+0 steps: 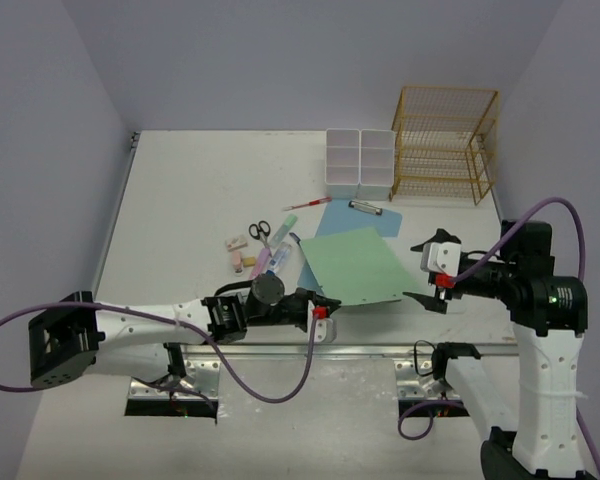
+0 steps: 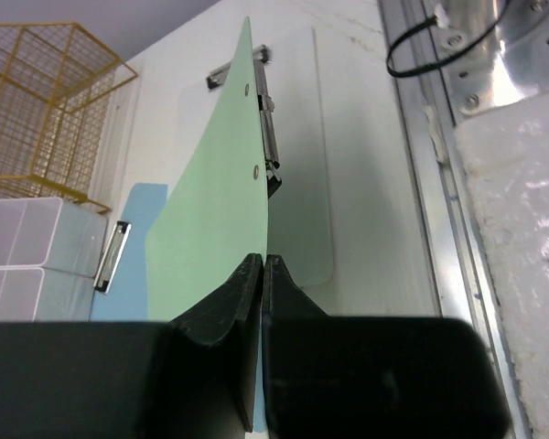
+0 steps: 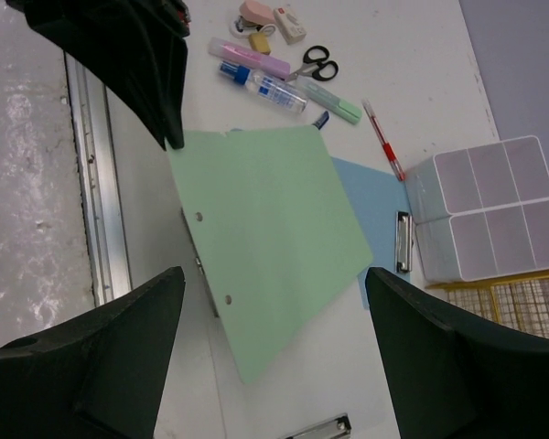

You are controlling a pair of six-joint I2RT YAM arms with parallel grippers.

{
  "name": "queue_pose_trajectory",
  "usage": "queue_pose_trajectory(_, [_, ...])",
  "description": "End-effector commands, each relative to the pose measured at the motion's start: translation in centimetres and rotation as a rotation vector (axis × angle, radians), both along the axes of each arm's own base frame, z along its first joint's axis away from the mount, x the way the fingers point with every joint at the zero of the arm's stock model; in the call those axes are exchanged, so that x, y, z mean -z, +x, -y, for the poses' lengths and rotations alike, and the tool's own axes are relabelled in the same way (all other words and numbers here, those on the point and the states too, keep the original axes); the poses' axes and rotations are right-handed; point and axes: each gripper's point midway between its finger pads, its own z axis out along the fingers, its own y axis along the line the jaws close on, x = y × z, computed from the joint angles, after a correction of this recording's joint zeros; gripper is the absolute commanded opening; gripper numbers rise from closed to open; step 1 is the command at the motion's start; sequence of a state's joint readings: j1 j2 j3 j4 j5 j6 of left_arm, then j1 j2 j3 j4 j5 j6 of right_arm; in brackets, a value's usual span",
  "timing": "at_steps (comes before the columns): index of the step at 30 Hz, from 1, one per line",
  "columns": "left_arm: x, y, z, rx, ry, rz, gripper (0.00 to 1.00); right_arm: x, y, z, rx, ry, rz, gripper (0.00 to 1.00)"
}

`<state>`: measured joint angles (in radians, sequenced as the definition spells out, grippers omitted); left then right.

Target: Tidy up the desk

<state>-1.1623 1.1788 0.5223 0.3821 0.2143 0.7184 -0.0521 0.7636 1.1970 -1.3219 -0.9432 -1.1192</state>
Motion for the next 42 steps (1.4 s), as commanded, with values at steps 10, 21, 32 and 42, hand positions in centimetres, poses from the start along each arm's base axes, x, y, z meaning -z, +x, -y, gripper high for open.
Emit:
queue_pose_trajectory(10, [-7.9, 3.8, 2.3, -0.103, -0.182, -0.254, 0.00, 4.3, 0.8, 1.3, 0.015, -0.091, -0.064, 0.82])
queue_pose_trajectory(21, [-9.0, 5.0, 2.5, -0.107, -0.194, -0.308, 0.00, 5.8, 4.2, 1.2, -0.010, -0.087, -0.037, 0.80])
queue_pose_trajectory(32, [-9.3, 5.3, 2.7, -0.089, -0.195, -0.359, 0.00, 7.1, 5.9, 0.1, -0.086, -0.101, 0.040, 0.73])
queue_pose_trajectory(42, [-9.3, 5.5, 2.9, -0.084, -0.193, -0.414, 0.00, 9.8, 6.6, -1.0, -0.176, -0.216, 0.089, 0.55])
